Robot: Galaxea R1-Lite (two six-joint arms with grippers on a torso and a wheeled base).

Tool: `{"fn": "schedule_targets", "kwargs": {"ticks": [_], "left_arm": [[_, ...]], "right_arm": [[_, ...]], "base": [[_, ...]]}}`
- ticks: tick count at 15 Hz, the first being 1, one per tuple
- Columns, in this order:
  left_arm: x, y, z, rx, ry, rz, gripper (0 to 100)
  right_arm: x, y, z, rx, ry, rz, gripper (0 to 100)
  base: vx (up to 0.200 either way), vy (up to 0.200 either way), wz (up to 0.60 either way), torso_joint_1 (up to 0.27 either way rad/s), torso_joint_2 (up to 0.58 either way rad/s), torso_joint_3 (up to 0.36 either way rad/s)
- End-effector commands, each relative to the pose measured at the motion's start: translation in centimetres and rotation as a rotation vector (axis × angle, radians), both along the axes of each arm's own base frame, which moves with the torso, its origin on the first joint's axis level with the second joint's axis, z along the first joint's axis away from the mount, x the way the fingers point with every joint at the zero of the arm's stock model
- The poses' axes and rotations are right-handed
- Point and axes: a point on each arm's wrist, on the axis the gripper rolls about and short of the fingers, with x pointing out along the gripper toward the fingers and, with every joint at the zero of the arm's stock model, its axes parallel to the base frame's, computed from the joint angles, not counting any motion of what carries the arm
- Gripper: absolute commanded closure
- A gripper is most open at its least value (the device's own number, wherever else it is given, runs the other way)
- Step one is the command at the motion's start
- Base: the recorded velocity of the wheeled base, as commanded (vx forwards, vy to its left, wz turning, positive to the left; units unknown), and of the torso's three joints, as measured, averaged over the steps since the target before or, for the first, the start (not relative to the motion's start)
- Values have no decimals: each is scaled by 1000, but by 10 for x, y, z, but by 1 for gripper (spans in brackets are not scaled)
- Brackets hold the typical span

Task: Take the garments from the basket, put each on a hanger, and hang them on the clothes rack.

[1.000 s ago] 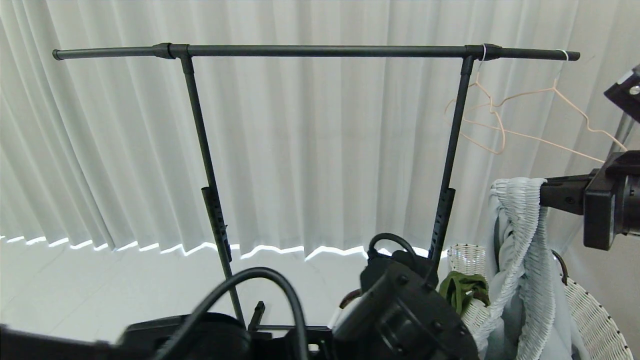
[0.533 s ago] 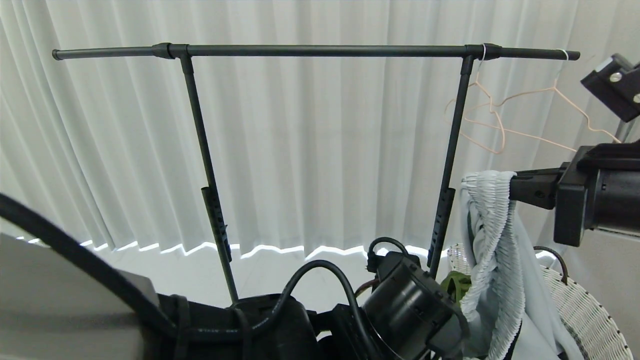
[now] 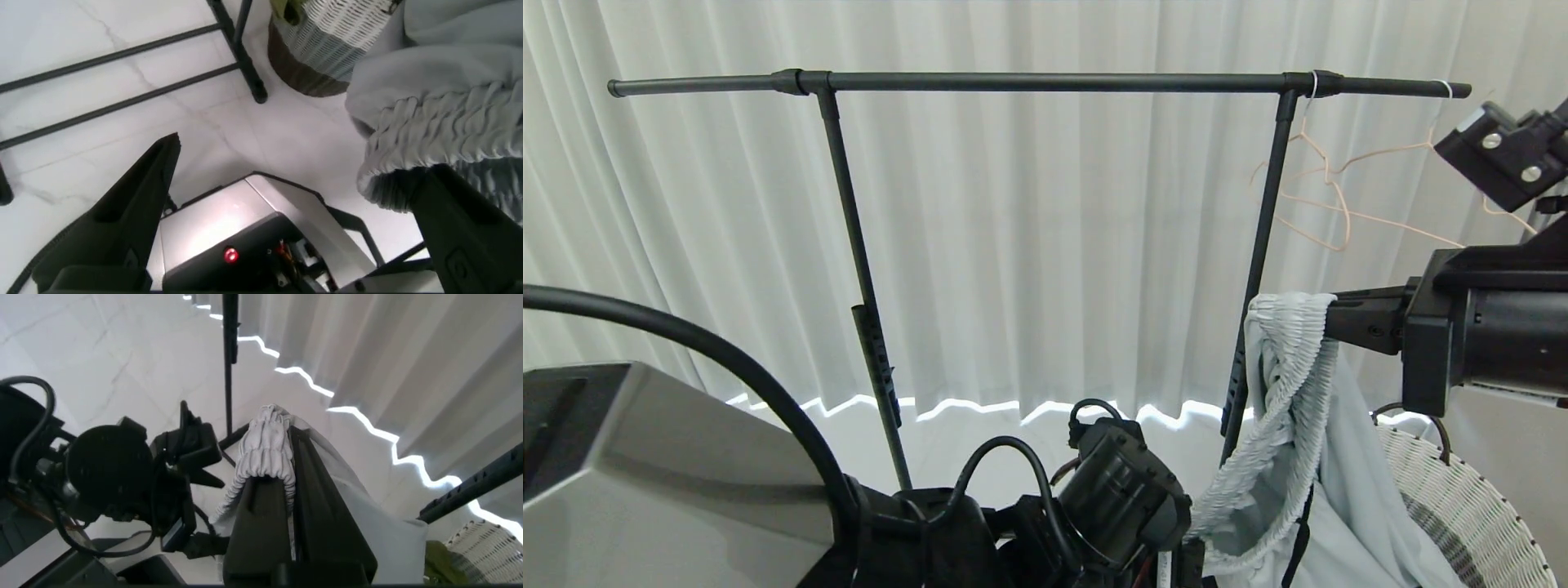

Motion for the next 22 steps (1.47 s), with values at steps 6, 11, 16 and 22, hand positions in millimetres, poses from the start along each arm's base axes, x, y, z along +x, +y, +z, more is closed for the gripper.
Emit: {"fn": "schedule_targets", "kwargs": {"ticks": [6,11,16,22], "left_arm": [[3,-3,-3,-110,-30,-36,0],[0,3,-13,-74,-8,-29,100],[-5,31,37,-162,-116,25,100],[-46,110,218,-409,-343,2,100]], "right_arm": [[-6,-6,6,23,-17,-5,100],[-7,-12,8,32,-16,-30,100],[11,-28,-2,-13,18,-153,100],[25,-19,3,18,-108,-142,100]], "base": [[0,0,0,0,0,0],[0,0,0,0,0,0],[0,0,0,0,0,0],[0,0,0,0,0,0]]}}
